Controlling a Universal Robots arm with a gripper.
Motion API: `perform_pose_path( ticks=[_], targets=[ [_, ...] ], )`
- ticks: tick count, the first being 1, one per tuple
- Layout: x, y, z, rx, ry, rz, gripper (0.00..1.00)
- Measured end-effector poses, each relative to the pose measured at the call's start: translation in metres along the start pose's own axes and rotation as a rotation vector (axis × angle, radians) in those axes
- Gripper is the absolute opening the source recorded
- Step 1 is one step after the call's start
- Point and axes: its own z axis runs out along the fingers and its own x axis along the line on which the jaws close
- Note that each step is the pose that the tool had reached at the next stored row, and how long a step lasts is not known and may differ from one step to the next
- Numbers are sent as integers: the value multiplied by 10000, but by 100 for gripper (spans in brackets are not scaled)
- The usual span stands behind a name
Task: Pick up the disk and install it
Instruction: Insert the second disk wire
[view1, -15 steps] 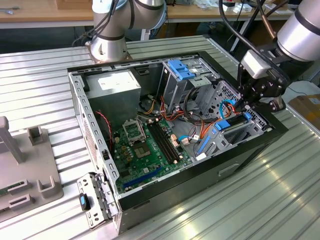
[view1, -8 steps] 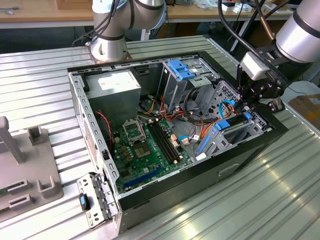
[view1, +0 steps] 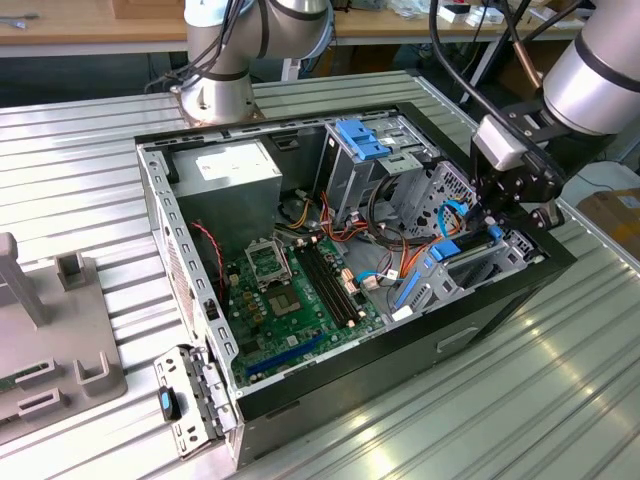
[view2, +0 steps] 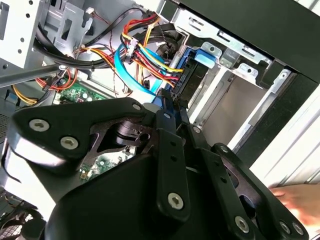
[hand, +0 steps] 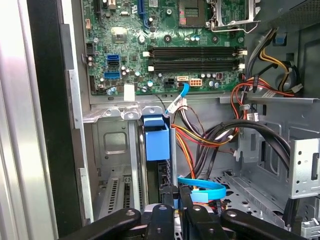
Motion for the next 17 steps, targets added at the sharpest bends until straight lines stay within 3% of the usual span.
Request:
perform_pose_path(
  ticks=[6, 8, 17],
  targets=[
    [9, 39, 46, 142, 24, -23, 17],
    [9, 39, 47, 145, 64, -27, 17],
    [9, 25, 49, 139, 61, -82, 17]
  ],
)
